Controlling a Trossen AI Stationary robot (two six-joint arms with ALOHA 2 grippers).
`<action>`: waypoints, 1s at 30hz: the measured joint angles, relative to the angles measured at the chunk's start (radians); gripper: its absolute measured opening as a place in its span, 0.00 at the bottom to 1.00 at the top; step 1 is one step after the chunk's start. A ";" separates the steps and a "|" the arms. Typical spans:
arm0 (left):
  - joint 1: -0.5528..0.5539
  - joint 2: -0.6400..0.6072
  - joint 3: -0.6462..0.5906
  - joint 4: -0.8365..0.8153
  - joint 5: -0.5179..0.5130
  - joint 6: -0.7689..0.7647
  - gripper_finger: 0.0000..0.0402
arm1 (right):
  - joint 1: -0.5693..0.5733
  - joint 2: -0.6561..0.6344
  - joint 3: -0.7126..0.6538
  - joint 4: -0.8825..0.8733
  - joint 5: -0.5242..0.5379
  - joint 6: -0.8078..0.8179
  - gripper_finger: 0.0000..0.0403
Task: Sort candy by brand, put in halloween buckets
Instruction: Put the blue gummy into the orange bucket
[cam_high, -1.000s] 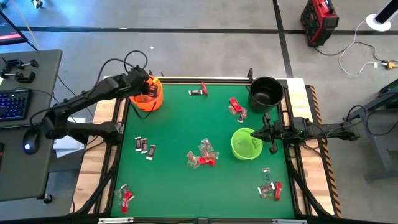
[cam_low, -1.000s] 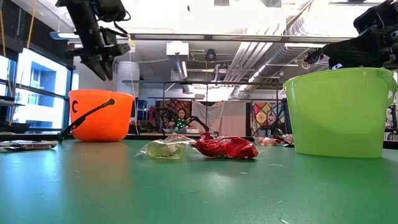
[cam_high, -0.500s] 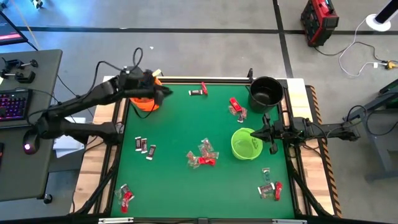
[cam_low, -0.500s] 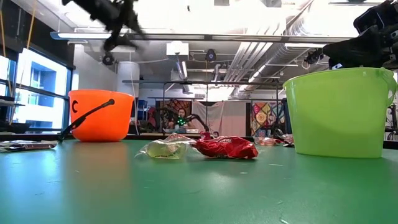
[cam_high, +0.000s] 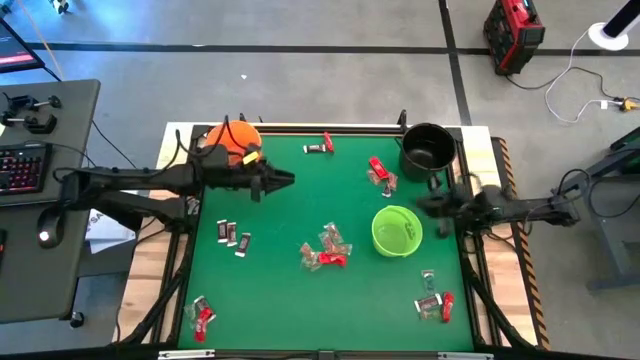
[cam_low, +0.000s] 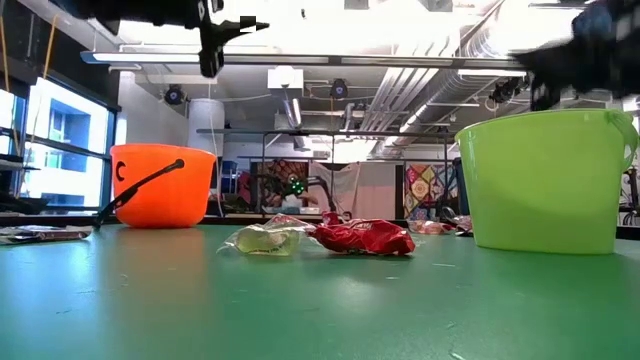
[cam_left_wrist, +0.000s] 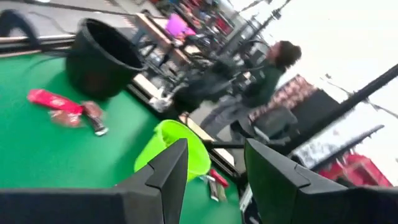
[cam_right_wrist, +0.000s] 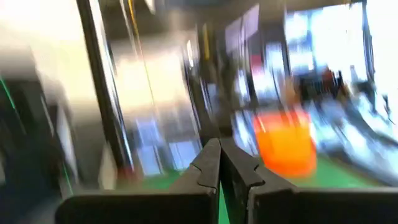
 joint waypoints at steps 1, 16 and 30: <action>0.006 -0.004 -0.006 0.001 -0.010 -0.014 0.36 | 0.000 0.001 0.001 0.115 0.024 0.040 0.00; 0.178 -0.030 -0.004 0.046 -0.015 0.043 0.36 | 0.000 0.491 0.481 -0.018 0.151 0.326 0.00; 0.278 -0.030 -0.004 0.008 0.104 0.093 0.36 | 0.131 0.952 1.182 -1.617 -0.189 0.843 0.36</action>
